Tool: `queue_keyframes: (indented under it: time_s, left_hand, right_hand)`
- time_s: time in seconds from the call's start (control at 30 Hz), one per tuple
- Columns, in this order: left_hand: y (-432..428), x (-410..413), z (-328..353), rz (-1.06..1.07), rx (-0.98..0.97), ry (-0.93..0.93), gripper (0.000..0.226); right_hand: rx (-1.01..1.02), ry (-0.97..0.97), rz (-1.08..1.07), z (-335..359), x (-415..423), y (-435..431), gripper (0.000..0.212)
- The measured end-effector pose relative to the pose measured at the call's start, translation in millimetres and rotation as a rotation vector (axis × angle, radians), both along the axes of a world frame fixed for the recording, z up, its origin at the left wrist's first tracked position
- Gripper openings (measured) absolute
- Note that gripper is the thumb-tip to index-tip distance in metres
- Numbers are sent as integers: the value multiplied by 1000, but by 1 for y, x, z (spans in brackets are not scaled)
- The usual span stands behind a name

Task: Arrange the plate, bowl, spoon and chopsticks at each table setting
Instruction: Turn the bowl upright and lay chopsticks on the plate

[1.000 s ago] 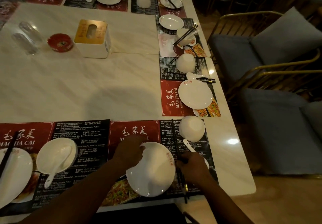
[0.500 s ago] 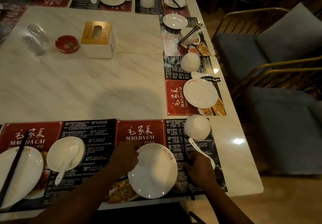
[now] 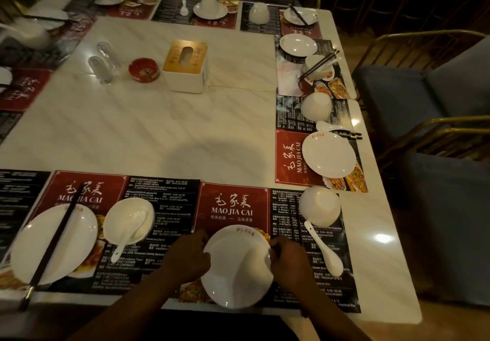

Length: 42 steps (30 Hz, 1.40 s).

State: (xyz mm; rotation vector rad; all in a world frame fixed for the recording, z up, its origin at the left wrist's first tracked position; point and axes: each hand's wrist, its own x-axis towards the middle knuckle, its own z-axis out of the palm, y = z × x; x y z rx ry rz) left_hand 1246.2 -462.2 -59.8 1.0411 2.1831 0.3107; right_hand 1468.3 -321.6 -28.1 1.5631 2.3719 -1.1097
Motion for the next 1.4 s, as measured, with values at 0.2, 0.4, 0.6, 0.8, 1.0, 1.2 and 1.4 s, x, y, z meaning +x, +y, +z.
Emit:
queue_keyframes:
  time_s: [0.2, 0.4, 0.6, 0.8, 1.0, 1.2, 1.4]
  left_hand:
    - [4, -2, -2, 83, 113, 79, 22]
    - [8, -1, -3, 152, 124, 24, 24]
    - [10, -3, -3, 183, 125, -40, 22]
    - [7, -7, -2, 132, 103, 11, 20]
    - [8, -8, 3, 73, 83, 82, 20]
    - [8, -8, 5, 27, 87, 140, 20]
    - [9, -10, 7, -1, 81, 139, 22]
  right_hand:
    - [-9, 78, -63, -6, -20, 7, 13]
    - [-65, 95, -56, -11, -19, 5, 20]
    - [-59, 114, -103, -10, -18, 8, 33]
    - [-57, 137, -154, -13, -20, 6, 18]
    - [-44, 135, -166, -13, -22, 6, 17]
    - [-39, 124, -163, -13, -23, 5, 25]
    - [-34, 109, -177, -14, -24, 4, 35]
